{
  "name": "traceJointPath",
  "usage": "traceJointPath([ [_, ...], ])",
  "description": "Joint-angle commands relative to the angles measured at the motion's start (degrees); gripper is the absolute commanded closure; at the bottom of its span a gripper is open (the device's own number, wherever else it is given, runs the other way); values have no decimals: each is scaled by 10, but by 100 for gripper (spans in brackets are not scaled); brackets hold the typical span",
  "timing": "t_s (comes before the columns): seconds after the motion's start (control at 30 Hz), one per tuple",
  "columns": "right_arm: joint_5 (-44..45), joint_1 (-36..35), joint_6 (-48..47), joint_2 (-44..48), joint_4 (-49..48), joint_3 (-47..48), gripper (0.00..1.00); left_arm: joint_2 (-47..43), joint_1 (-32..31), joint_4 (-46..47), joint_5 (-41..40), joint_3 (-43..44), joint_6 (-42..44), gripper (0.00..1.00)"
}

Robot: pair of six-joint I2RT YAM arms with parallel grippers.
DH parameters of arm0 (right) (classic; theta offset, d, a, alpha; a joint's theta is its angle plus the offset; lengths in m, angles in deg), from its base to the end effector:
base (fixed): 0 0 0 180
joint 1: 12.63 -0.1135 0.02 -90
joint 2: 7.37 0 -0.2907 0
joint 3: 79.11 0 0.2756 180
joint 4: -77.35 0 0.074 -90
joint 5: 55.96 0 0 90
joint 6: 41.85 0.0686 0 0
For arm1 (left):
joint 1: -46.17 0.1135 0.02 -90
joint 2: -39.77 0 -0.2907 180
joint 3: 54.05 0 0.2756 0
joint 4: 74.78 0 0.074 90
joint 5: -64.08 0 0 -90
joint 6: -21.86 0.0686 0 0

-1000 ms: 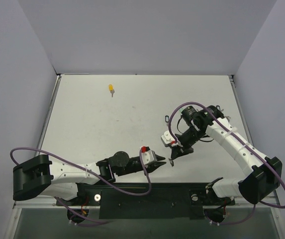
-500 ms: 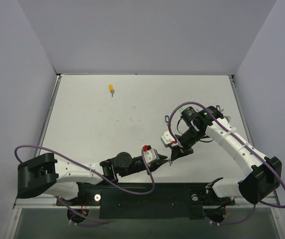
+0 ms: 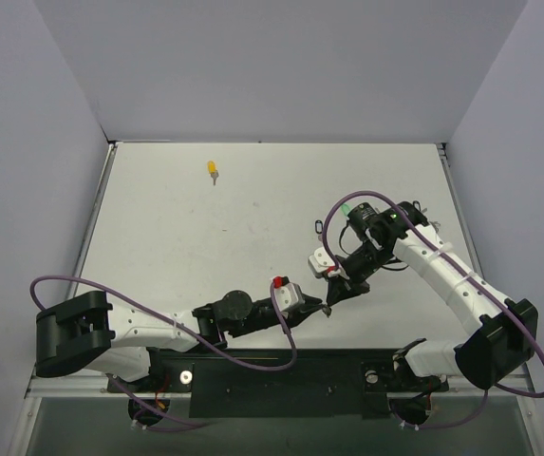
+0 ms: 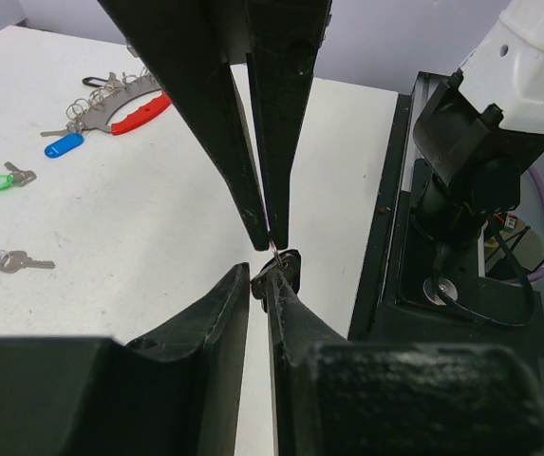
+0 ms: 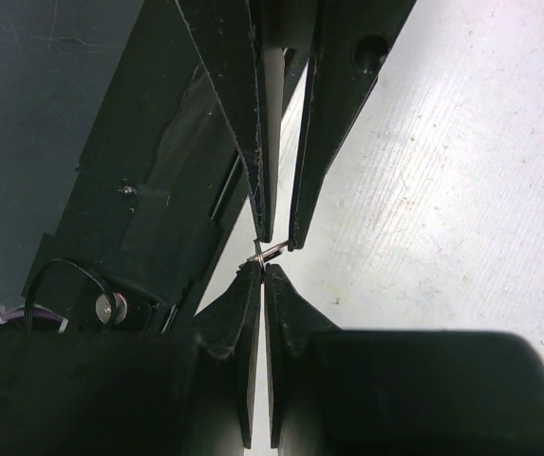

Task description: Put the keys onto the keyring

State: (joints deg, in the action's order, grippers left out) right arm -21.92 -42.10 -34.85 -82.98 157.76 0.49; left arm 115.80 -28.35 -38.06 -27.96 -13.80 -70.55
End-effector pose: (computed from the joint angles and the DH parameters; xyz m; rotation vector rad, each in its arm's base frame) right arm 0.1889 0.1720 0.3050 -2.0139 1.1696 0.9779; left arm 0.0867 -0.3038 0.2368 0.9462 1.3504 -1.0195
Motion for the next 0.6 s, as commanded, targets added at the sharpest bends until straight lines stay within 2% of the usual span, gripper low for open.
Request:
traceJointPath([
  [0.0, -33, 7, -3, 4, 17, -4, 100, -8, -4, 24, 8, 17, -6, 76],
  [0.57, -36, 8, -1, 2, 17, -2, 100, -1, -4, 24, 18, 26, -10, 75],
])
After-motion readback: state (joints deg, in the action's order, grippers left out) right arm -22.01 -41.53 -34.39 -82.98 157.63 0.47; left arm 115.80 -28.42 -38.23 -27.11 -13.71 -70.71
